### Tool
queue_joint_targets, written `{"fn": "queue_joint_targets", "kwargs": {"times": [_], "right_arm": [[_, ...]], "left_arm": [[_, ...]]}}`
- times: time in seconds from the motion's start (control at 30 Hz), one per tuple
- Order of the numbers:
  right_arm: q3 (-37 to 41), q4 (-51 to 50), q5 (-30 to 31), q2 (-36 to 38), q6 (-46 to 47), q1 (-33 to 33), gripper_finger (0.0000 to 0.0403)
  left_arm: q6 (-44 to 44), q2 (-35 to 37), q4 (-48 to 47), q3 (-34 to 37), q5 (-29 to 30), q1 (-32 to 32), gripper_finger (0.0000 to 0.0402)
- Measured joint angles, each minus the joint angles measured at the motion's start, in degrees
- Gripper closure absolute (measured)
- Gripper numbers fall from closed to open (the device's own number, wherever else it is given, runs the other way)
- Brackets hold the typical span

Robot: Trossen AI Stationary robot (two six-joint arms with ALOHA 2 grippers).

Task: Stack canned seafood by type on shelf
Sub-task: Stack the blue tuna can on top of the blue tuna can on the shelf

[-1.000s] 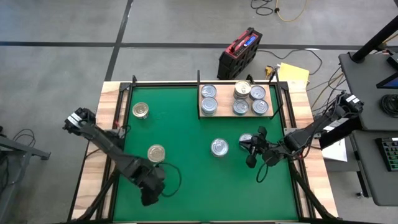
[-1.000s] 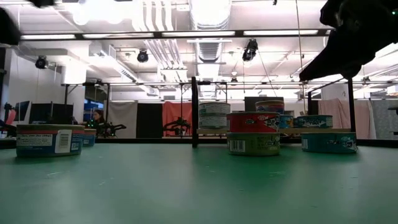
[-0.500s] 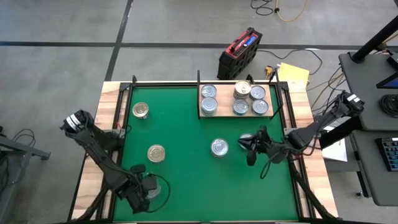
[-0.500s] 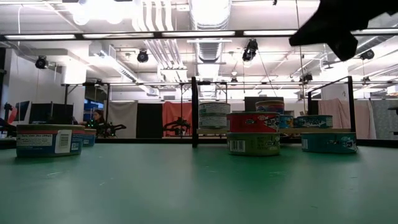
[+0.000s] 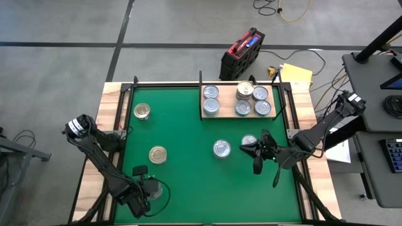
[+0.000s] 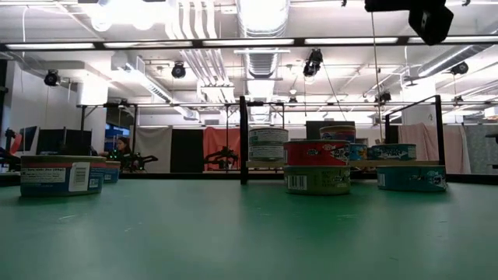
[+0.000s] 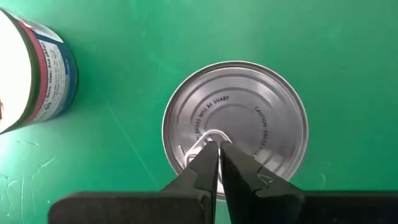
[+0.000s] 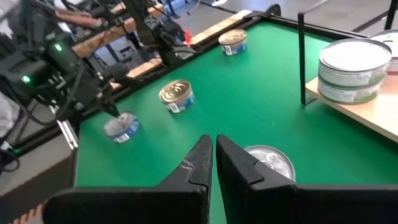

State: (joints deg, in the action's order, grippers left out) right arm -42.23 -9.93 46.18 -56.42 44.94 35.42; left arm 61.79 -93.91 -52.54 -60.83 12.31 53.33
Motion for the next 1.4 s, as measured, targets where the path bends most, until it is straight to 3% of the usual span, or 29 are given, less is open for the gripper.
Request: {"fn": "queue_joint_targets", "kwargs": {"times": [0.27,0.9,1.4], "right_arm": [[0.0,-3.6,-0.1,0.0,1.5,0.0,0.0390],[0.5,-3.5,-0.1,0.0,-1.0,0.0,0.0390],[1.6,-3.3,-0.1,0.0,0.9,0.0,0.0390]], "left_arm": [[1.5,0.0,1.1,0.3,0.3,0.2,0.0400],[4.8,0.0,14.1,4.6,-0.1,1.1,0.0400],[2.7,-1.4,16.0,4.7,5.3,-0.9,0.0400]]}}
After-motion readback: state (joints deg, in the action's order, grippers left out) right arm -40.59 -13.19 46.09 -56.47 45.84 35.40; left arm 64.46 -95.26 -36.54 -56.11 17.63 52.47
